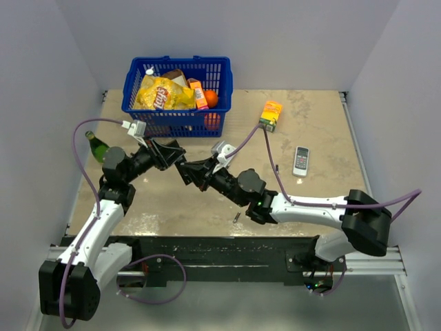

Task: Load the batteries into the remote control
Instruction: Load the battery into the remote control.

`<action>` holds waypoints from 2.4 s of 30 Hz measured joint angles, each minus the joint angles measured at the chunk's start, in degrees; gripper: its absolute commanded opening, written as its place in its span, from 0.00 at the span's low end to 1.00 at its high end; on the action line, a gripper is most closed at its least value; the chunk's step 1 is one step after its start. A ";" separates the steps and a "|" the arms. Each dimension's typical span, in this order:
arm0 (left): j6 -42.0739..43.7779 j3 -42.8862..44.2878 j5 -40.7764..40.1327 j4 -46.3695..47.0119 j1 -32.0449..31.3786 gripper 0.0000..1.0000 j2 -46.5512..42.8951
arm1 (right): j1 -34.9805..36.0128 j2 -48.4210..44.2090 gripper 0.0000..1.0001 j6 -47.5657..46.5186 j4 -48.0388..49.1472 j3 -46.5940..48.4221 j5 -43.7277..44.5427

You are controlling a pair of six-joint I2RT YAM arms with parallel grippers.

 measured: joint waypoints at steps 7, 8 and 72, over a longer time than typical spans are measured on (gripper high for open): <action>-0.04 0.00 0.74 0.15 0.00 0.00 0.00 | 0.26 3.28 0.00 -0.39 4.79 -1.40 2.99; -0.04 0.00 0.85 0.15 0.00 0.00 0.00 | 0.26 3.48 0.00 -0.37 5.33 -1.77 3.39; -19.19 -8.04 6.27 17.92 4.79 0.00 5.44 | 1.70 11.28 0.00 -0.24 15.89 -6.05 7.06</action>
